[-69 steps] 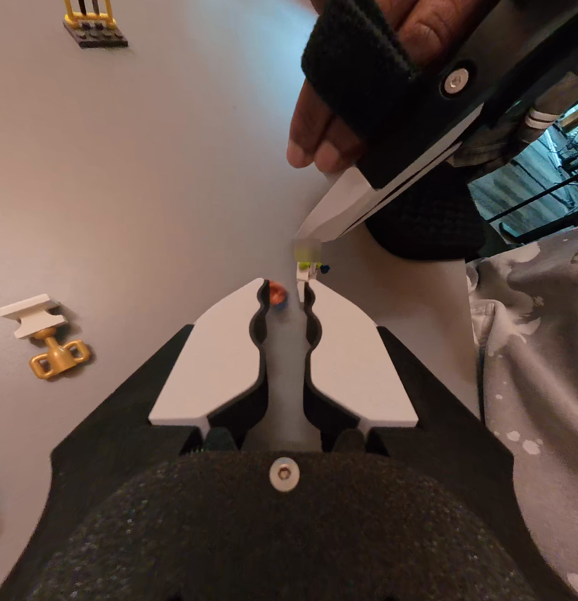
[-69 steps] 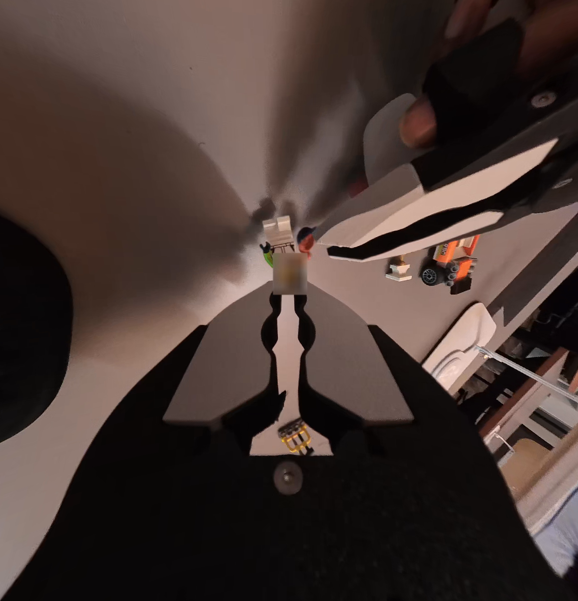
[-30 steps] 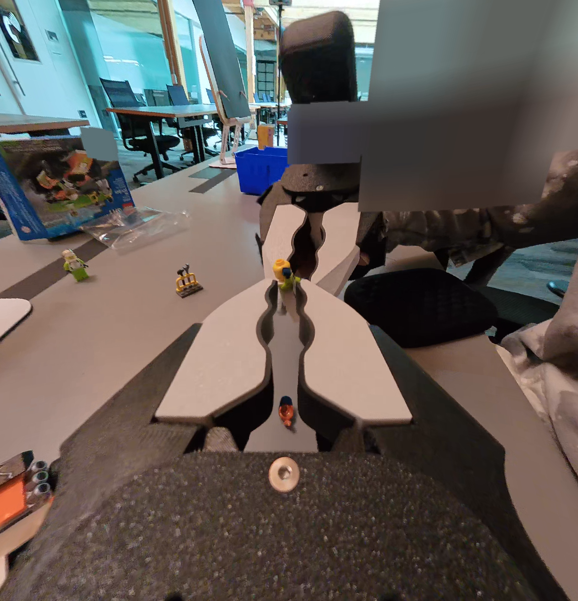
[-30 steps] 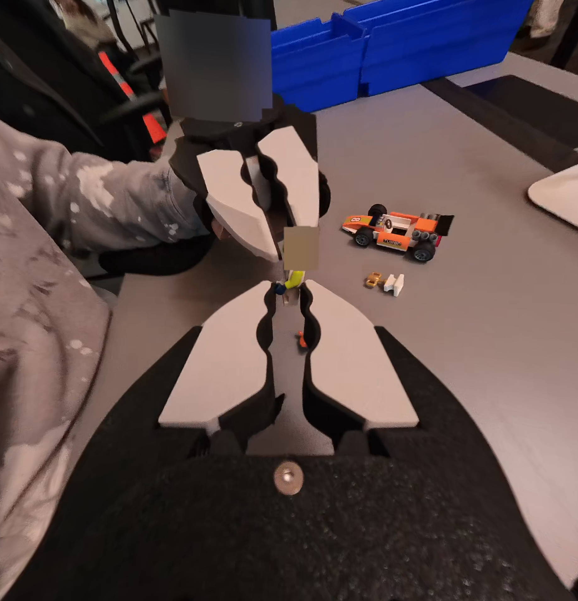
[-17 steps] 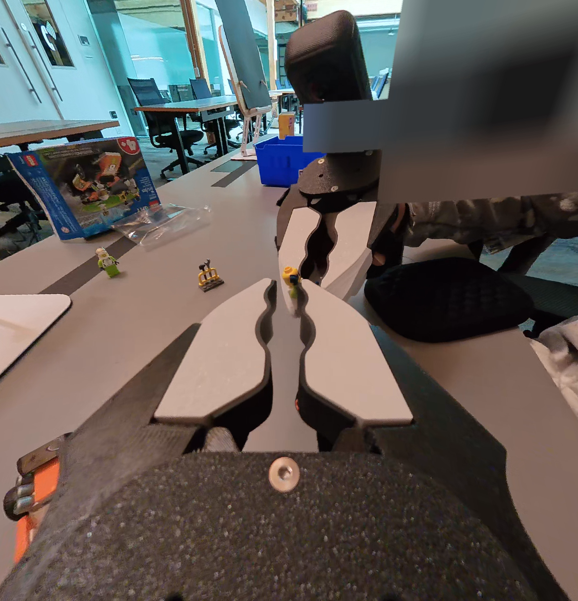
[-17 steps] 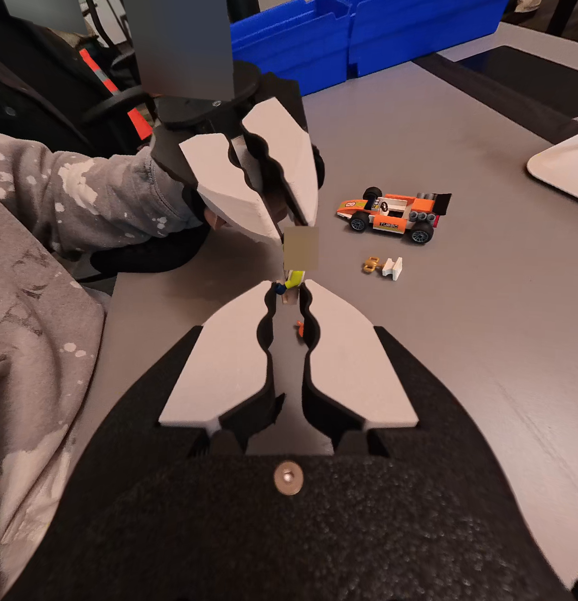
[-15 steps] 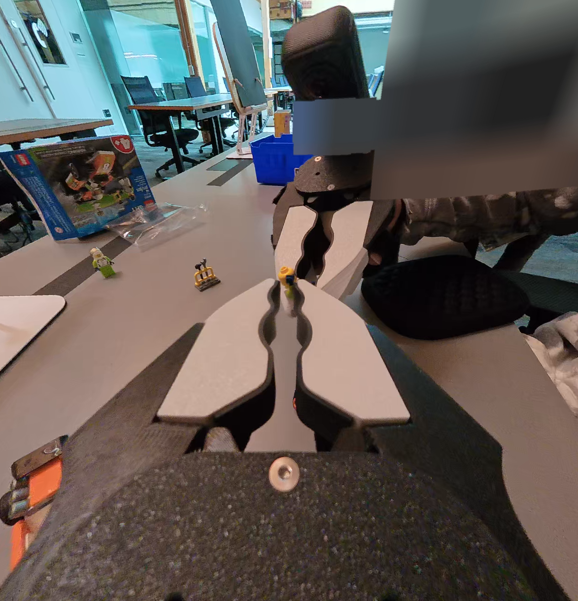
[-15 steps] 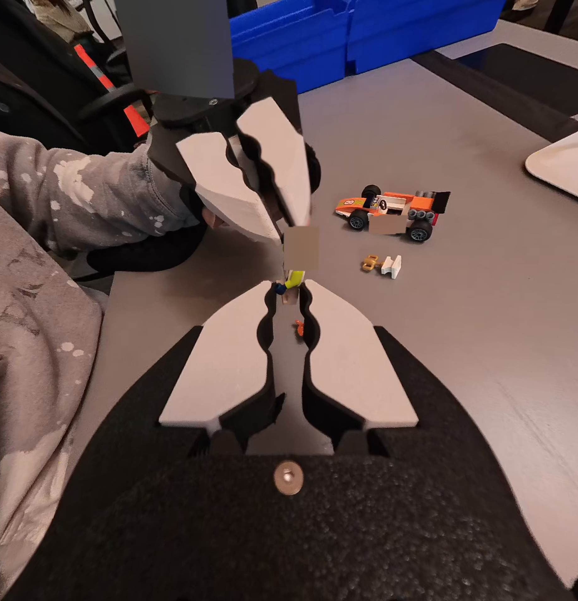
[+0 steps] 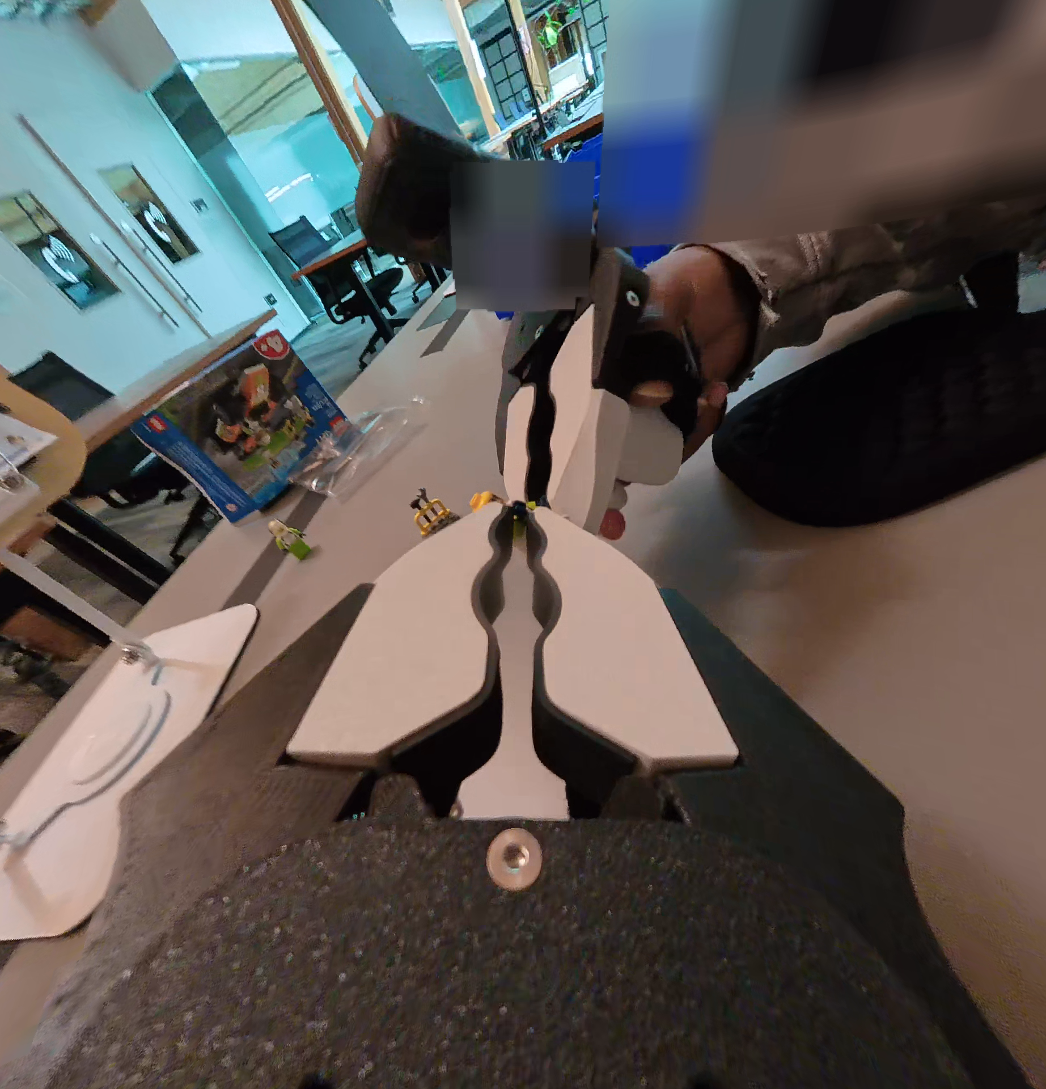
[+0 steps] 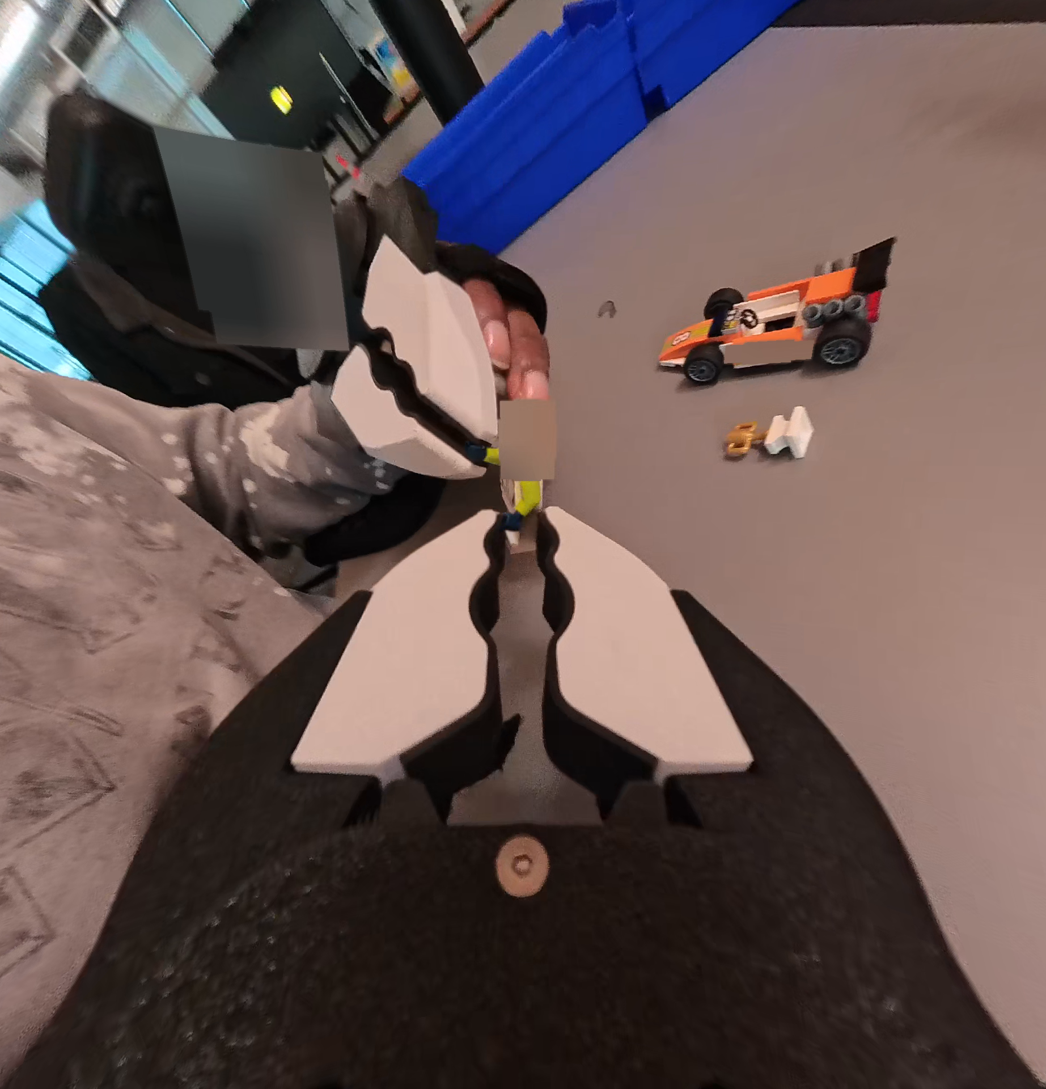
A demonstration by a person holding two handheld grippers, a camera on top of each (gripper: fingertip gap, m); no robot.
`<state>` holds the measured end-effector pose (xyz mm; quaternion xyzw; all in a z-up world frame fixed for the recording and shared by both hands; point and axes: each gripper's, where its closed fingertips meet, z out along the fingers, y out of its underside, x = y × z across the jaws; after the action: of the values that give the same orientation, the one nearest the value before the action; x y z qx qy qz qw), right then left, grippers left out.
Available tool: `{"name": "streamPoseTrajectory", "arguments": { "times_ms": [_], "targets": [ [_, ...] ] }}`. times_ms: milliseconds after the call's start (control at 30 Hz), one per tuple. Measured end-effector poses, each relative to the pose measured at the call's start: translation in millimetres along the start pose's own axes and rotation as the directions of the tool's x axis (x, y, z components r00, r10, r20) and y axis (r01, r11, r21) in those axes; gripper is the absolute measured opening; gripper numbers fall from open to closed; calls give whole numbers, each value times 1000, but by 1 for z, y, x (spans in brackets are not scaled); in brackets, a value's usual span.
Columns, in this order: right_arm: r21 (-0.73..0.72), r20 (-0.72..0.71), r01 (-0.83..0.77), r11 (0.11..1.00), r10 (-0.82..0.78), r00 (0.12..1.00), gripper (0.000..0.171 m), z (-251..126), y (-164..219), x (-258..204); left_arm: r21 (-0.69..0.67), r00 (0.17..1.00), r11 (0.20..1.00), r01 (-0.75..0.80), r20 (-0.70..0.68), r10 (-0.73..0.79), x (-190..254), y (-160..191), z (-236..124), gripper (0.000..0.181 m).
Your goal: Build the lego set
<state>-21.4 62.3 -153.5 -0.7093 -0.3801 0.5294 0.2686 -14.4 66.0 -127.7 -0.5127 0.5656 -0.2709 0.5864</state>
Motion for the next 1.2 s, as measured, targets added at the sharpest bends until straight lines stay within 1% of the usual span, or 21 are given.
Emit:
{"name": "streamPoseTrajectory", "arguments": {
  "times_ms": [167,233,300,367,433,467,533,633,700,733,800,900,1000,1100,1200],
  "targets": [
    [45,98,-131,990,126,987,9,0,-2,-7,15,999,999,-47,-4,47,3,-3,-1,4],
    [53,103,-147,988,141,985,9,0,-1,-6,8,998,998,-59,-3,59,4,-2,0,5],
    [61,86,-131,989,125,988,9,0,0,-3,9,1000,1000,-26,-12,26,4,0,1,5],
    [69,56,-100,993,96,994,9,-1,-1,0,50,996,995,84,-30,-82,1,-2,0,6],
    [79,25,-57,995,55,998,10,-3,-3,3,98,967,963,252,-69,-246,-6,-6,-3,15],
    [83,12,-42,996,41,999,10,-4,-3,4,96,937,934,345,-95,-337,-10,-4,-4,20],
    [81,-27,8,997,-5,1000,10,-3,-2,9,75,866,866,495,-122,-484,-19,4,-5,20],
    [27,-109,117,993,-114,988,10,2,8,17,61,761,762,644,-143,-632,-26,14,-3,15],
    [-14,-142,187,982,-187,972,10,6,14,17,52,697,702,710,-198,-689,-23,13,-1,16],
    [-22,-149,207,978,-208,967,10,8,15,17,33,680,692,722,-218,-700,-19,14,1,16],
    [-39,-151,220,975,-223,963,10,10,16,16,-19,693,714,699,-225,-685,-9,18,5,16],
    [-26,-141,211,977,-212,967,10,10,15,14,-21,704,730,683,-245,-666,-6,15,4,11],
    [6,-115,163,987,-162,980,10,8,9,12,-42,723,753,657,-249,-644,-1,17,4,16],
    [10,-103,181,984,-179,978,10,8,9,7,-42,714,746,665,-258,-651,0,16,6,13],
    [21,-82,157,987,-154,985,10,9,9,5,-44,708,743,668,-273,-652,2,15,5,12]
  ]
}}
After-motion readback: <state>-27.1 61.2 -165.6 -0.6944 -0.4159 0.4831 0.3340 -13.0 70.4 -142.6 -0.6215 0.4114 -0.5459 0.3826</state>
